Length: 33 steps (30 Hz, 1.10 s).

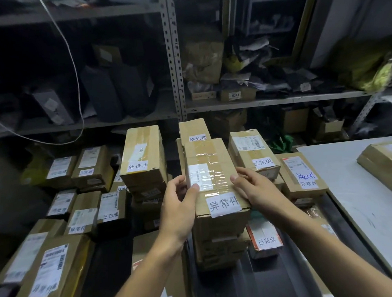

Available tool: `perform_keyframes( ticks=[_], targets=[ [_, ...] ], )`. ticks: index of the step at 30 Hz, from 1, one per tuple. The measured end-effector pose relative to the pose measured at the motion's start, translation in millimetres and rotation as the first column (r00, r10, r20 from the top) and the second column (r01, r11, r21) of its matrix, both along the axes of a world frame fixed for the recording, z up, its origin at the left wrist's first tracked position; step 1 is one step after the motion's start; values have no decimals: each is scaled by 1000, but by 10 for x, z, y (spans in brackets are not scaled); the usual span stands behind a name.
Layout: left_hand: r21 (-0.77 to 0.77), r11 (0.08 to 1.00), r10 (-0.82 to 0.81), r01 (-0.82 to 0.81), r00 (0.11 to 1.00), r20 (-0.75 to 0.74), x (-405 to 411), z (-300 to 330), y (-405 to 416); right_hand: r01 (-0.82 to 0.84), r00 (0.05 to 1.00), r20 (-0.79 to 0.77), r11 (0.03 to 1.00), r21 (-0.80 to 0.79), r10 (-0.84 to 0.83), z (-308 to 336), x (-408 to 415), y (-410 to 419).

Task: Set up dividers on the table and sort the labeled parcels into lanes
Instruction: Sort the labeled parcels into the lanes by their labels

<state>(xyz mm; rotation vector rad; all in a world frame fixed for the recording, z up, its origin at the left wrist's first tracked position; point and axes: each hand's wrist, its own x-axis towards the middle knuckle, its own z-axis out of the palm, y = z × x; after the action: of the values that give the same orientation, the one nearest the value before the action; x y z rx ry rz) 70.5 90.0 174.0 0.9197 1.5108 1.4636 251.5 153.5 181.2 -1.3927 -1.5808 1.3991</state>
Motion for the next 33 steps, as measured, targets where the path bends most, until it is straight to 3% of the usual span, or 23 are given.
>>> perform_keyframes(
  ticks=[4,10,13,19,26,33],
  targets=[
    [5,1000,-10,10,1000,-26,0,-2,-27,17,997,70,999,29,-19,56,9,-27],
    [56,998,-6,16,983,-184,-112,101,-75,-27,943,316,926,376,-101,322,-63,-159],
    [100,995,20,3,973,-232,-236,185,-157,-107,920,382,889,446,-81,479,-191,-256],
    [163,986,62,-26,973,-223,-775,212,-398,-230,942,332,796,560,38,769,-787,-584],
    [73,974,223,-213,960,-172,-1872,-218,-724,-339,940,109,843,418,324,492,-2153,-797],
    [-109,904,379,-413,893,-242,-3456,-920,-1178,-479,866,190,876,56,462,-724,-3712,-709]
  ],
)
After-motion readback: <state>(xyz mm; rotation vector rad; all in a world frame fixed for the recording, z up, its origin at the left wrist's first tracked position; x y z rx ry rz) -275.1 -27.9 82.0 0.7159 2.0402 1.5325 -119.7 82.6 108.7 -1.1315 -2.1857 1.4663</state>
